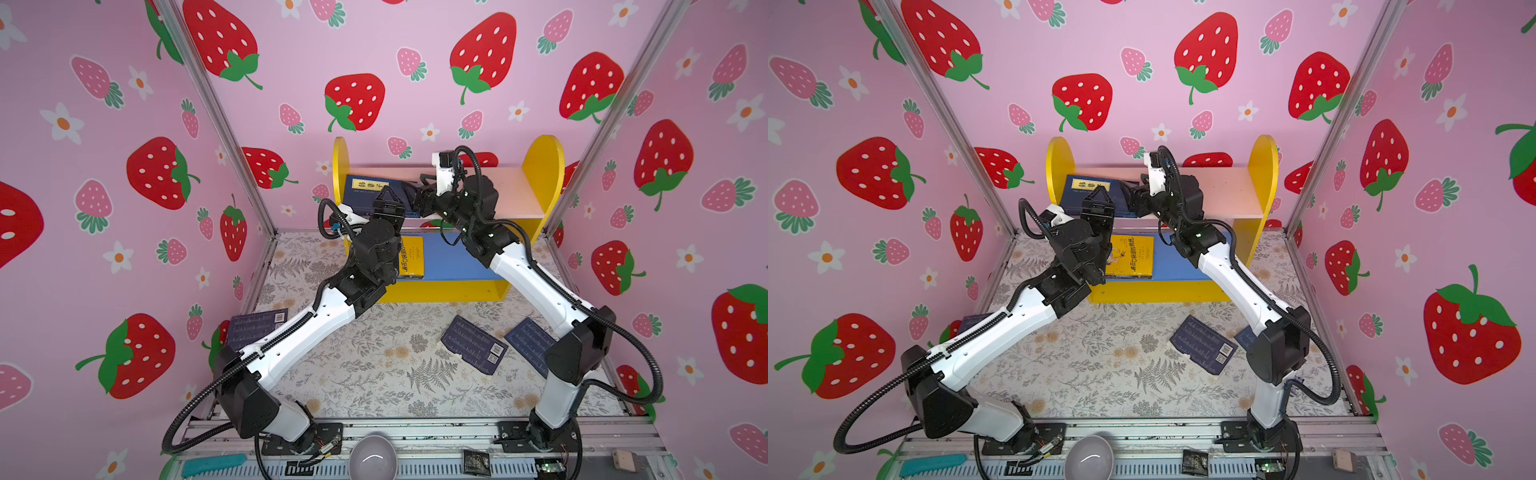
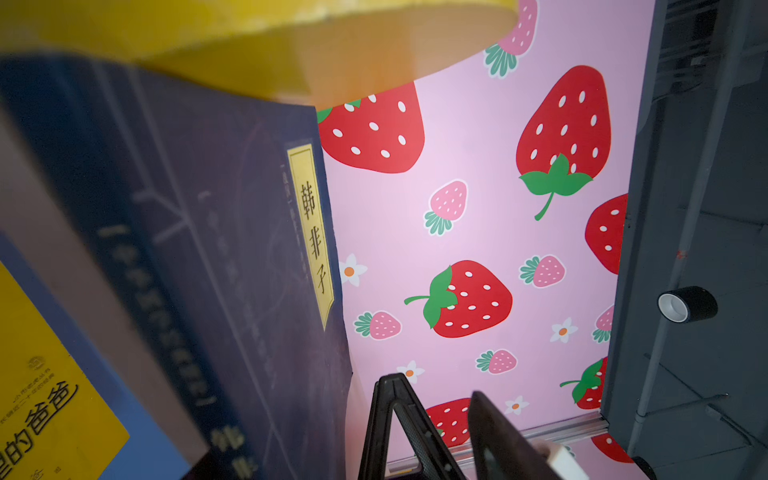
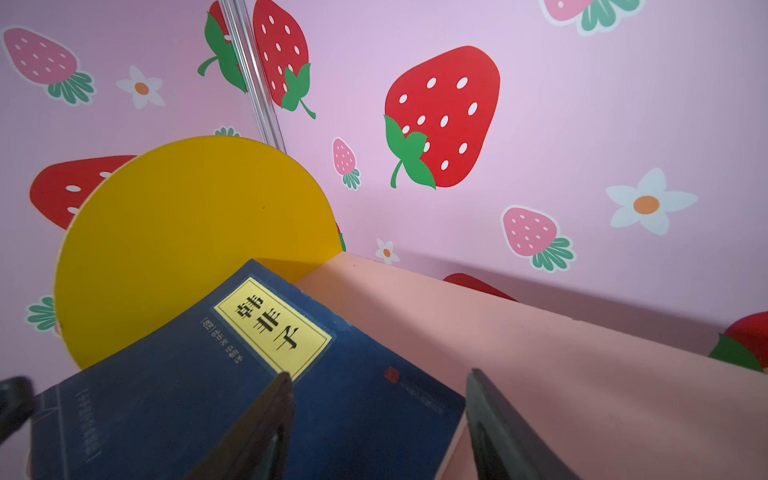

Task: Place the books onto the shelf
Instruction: 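Lower the navy-blue book flat onto the pink upper shelf with both grippers, then open and withdraw the left gripper while the right gripper pushes the book deeper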

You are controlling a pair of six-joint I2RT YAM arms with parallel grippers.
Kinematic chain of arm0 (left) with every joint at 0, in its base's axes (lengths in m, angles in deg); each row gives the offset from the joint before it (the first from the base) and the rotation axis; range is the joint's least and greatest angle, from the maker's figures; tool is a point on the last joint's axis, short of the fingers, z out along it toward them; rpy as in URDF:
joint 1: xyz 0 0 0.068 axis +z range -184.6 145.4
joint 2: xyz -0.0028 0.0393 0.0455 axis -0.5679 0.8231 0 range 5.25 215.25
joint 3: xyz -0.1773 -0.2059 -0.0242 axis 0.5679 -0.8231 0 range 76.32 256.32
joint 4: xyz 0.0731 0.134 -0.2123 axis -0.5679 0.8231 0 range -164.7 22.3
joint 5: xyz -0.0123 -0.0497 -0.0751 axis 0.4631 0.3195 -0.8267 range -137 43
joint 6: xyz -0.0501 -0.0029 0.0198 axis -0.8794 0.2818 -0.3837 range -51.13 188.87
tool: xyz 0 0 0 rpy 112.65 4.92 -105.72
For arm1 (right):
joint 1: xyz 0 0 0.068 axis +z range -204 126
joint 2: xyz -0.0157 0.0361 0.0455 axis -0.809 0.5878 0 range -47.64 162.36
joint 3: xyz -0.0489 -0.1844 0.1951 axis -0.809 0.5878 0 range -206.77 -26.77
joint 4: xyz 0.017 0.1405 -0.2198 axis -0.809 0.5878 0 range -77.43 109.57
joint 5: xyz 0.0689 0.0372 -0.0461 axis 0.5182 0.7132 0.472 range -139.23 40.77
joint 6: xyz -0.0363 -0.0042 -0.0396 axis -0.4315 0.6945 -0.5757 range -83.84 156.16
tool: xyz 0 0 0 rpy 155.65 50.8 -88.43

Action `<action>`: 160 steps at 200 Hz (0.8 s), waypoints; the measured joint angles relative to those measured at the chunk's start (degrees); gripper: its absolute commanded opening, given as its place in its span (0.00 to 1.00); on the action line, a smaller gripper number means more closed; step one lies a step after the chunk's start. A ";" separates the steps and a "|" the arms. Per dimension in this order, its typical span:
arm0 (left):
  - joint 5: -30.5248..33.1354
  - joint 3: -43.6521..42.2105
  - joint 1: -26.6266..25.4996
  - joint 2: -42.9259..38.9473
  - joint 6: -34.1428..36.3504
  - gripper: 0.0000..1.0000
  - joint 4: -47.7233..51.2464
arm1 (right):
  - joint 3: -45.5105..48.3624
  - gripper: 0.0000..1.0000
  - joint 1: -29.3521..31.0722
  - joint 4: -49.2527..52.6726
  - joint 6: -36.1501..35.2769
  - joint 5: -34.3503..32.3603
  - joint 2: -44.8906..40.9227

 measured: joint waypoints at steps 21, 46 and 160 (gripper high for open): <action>-0.55 0.00 0.07 -0.28 0.20 0.77 0.79 | -2.58 0.65 0.22 1.42 -1.46 -0.46 1.79; -1.60 0.15 0.37 -0.48 0.20 0.79 1.66 | -10.69 0.66 0.48 8.02 -4.90 -0.50 6.29; -5.51 -4.57 2.47 -8.50 6.29 1.00 11.58 | -19.85 0.64 0.83 19.69 -13.97 -2.01 9.46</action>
